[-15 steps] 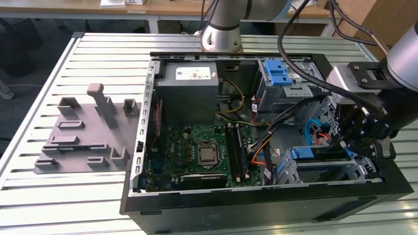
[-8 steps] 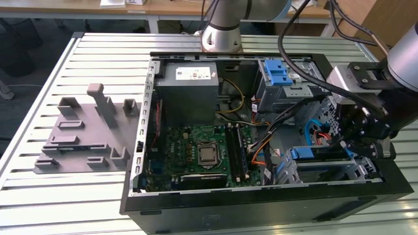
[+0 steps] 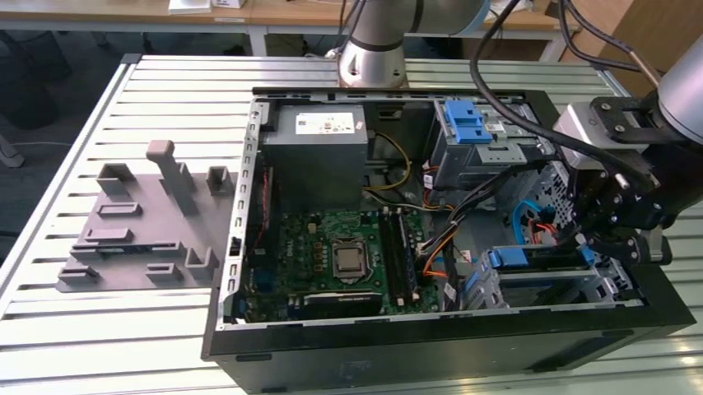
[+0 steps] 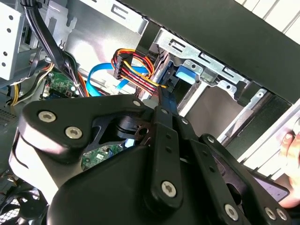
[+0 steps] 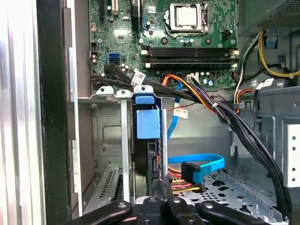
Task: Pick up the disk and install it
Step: 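Insert the first disk wire, then insert the second disk wire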
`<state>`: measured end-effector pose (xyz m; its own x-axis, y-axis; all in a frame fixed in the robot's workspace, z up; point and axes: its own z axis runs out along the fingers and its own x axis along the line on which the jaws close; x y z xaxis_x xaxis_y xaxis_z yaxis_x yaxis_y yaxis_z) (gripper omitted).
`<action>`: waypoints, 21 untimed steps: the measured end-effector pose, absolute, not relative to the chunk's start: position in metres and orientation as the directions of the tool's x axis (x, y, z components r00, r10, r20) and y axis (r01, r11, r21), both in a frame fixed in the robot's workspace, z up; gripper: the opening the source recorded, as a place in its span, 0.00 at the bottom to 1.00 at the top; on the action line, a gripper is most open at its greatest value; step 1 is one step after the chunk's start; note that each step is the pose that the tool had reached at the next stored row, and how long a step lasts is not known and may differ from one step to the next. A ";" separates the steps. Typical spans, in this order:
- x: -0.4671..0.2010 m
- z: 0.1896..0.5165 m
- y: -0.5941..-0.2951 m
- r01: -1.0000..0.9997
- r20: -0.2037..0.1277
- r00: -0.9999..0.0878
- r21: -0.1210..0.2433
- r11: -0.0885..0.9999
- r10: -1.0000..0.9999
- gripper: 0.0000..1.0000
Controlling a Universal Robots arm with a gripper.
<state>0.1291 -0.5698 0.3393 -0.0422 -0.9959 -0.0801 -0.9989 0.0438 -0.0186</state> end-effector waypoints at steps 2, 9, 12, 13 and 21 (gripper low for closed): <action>0.129 0.339 -0.570 -0.999 -0.080 -0.042 -0.019 0.044 -0.996 0.11; 0.129 0.339 -0.570 -0.999 -0.080 -0.042 -0.019 0.044 -0.996 0.11; 0.129 0.339 -0.570 -0.999 -0.080 -0.042 -0.019 0.044 -0.996 0.11; 0.129 0.340 -0.570 -0.999 -0.080 -0.042 -0.019 0.044 -0.996 0.11; 0.129 0.349 -0.570 -0.999 -0.080 -0.042 -0.019 0.044 -0.996 0.11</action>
